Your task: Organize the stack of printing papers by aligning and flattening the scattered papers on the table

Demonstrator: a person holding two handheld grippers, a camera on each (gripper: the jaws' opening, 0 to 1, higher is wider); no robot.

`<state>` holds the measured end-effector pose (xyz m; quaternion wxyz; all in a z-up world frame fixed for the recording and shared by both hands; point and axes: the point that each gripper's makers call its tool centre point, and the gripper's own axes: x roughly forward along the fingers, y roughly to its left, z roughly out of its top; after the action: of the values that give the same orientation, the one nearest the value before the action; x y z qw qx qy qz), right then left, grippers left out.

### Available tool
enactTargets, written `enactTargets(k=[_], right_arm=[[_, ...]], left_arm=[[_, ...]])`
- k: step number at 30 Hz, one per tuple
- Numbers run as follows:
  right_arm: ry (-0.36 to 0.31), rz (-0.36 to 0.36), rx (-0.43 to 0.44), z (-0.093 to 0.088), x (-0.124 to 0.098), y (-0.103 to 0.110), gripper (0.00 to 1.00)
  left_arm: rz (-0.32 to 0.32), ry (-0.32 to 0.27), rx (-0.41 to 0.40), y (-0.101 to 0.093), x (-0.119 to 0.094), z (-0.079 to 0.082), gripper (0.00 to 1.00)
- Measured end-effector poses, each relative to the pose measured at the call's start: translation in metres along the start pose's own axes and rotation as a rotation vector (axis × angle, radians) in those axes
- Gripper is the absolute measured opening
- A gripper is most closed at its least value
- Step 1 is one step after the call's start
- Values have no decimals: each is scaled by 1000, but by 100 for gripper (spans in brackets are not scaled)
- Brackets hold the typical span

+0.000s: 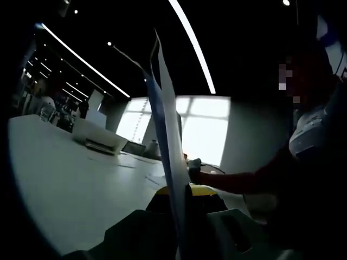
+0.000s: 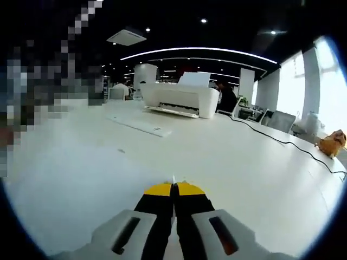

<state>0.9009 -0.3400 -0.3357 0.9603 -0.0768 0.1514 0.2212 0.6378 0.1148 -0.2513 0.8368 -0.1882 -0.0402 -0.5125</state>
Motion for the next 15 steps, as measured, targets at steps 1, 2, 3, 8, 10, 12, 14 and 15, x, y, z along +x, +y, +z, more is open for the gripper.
enactTargets(k=[1,2,3,8,10,12,14,15], right_arm=[[-7,0,6,2,-2,1,0],[-9,-1,6,4,-2,1,0],[-16,-3,0,8,-5,4,0],[-55,0,-29,29,-17,15,0],[-79,-3,-44,39,-23,17,0],[-94,-8,-48,47,-29,19,0],[-123,-9,-35,57,-36,22,0],[-132,-11,-33,61,-40,24,0]], left_arm=[[0,0,1,0,0,0,6],[-1,0,1,0,0,0,6],[-1,1,2,-1,0,0,6],[-2,2,5,-1,0,0,6],[-2,2,6,-1,0,0,6],[-1,3,7,0,-1,0,6],[-1,3,10,0,-1,0,6],[-1,4,11,1,-1,-1,6]])
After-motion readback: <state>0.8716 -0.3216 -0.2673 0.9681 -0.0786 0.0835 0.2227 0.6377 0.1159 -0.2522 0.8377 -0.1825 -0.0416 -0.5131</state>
